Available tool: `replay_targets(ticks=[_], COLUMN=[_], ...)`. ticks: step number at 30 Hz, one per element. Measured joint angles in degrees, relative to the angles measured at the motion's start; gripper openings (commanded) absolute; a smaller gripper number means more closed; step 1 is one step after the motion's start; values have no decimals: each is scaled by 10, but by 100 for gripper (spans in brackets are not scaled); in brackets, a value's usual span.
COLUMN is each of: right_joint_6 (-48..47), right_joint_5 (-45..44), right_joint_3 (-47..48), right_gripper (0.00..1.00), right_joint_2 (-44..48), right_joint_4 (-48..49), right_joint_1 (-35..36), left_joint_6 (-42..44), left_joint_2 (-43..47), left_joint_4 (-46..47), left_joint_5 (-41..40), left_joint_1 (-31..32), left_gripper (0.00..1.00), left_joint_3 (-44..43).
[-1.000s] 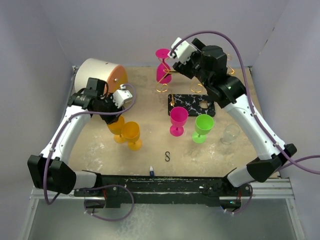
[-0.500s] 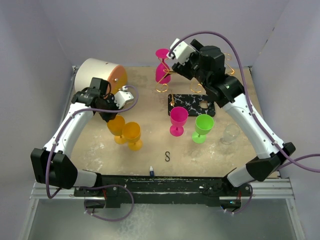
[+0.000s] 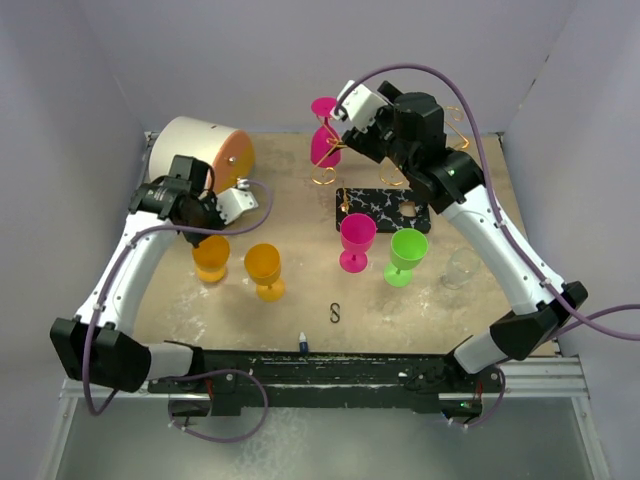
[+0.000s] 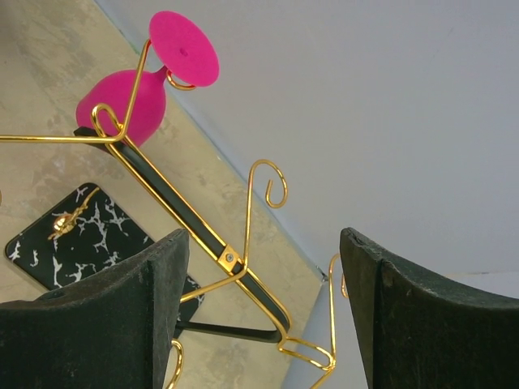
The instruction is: Place the wine glass upside down on the wine glass rack
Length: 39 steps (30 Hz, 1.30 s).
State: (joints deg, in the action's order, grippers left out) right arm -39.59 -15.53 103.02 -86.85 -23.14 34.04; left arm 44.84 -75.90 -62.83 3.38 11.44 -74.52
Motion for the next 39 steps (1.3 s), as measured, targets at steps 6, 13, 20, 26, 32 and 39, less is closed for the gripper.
replay_targets(ticks=[6,13,20,26,32,39], right_joint_6=[1,11,34,58,122,235], right_joint_5=[0,-1,-4,3,74,292], right_joint_3=[0,2,28,52,98,112], right_gripper=[79,85,100,100,100,95], right_joint_2=[0,-2,-20,-25,-23,14], right_joint_4=[-2,-6,-10,-26,-48,-54], right_joint_1=[0,0,0,-3,-35,-135], left_joint_6=[18,30,23,-19,-108,-264], left_joint_2=[55,136,146,133,89,-2], left_joint_4=[-92,-179,-181,-112,11,135], left_joint_5=[-34,-47,26,113,197,282], left_joint_1=[0,0,0,0,0,0], left_gripper=[0,0,0,0,0,0], left_joint_3=[-55,-150,-304,-379,-405,-442])
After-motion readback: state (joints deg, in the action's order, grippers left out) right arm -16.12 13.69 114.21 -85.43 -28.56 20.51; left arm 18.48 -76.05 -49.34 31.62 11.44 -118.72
